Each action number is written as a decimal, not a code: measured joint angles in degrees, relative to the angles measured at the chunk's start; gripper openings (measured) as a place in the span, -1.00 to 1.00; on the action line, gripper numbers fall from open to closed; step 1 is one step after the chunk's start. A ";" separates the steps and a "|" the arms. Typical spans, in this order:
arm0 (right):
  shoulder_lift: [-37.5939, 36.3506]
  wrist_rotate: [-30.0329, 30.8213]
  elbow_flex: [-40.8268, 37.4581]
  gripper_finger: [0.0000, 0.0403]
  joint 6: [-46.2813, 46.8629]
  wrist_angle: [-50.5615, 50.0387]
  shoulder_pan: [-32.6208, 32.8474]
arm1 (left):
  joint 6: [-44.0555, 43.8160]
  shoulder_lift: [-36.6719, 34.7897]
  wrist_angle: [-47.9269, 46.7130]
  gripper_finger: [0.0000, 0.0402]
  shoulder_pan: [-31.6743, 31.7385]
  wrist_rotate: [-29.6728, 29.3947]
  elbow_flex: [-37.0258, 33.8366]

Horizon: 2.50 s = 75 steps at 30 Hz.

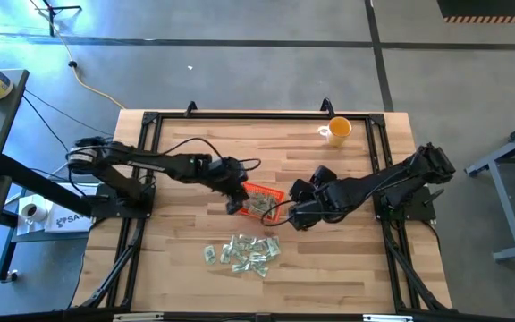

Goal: Pick and place Stevia / Truvia into bins
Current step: Put the stevia packet into the orange bin

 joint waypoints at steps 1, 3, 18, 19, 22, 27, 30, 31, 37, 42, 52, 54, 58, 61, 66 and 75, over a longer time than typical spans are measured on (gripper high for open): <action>0.00 -0.44 0.00 0.53 -0.92 0.07 0.00 | -0.03 -1.10 -5.00 0.19 -0.08 1.68 1.15; 0.01 -0.72 0.00 0.53 -2.85 0.34 0.00 | 0.37 -3.50 -12.95 0.34 -2.13 3.07 2.54; 0.04 -6.06 0.00 0.53 -0.99 7.41 -5.59 | -51.11 -9.20 -17.31 0.29 -26.18 -3.22 -7.55; 0.04 -6.40 0.00 0.53 0.00 7.29 -5.79 | -54.71 -8.15 -15.59 0.28 -28.26 -3.78 -7.53; 0.07 -6.17 0.00 0.53 0.86 7.26 -5.75 | -64.22 -5.36 -13.95 0.27 -33.19 -6.77 -7.51; 0.07 -5.75 0.00 0.53 0.86 7.04 -5.68 | -76.91 -0.13 -10.89 0.30 -38.16 -10.08 -7.53; 0.07 -5.29 0.00 0.53 0.53 6.95 -5.70 | -82.09 3.13 -7.24 0.30 -39.87 -11.84 -7.51; 0.07 -5.33 0.00 0.53 -0.09 6.91 -5.69 | -83.66 4.32 -5.31 0.29 -40.08 -12.55 -7.51; 0.07 -5.30 0.00 0.53 -6.33 6.53 -5.68 | -87.08 11.33 -2.46 0.25 -40.19 -13.98 -3.83; 0.07 -3.85 -0.01 0.53 -9.98 6.14 -5.68 | -87.71 17.73 -16.37 0.15 -40.15 -14.30 2.70; -0.01 -2.67 -0.02 0.53 -13.74 3.21 -4.57 | -84.01 22.34 -27.67 -0.55 -35.56 -20.70 5.54; -0.42 -1.71 -0.02 0.53 -13.70 1.43 -3.39 | -81.67 22.32 -28.55 -0.74 -33.51 -24.41 5.24; -2.26 1.79 -0.04 0.53 -11.67 -1.91 0.09 | -75.59 22.01 -30.77 -0.89 -29.35 -25.89 7.79; -4.08 3.76 -0.04 0.53 -7.87 -4.77 2.62 | -68.18 21.40 -33.55 -0.83 -25.68 -26.74 12.02; -6.78 6.39 -0.04 0.53 -0.42 -10.80 5.82 | -52.96 19.48 -37.40 -0.89 -21.64 -30.13 22.79; -8.02 5.58 -0.04 0.53 6.76 -14.02 9.21 | -28.83 19.29 -32.81 -0.86 -12.16 -28.01 34.09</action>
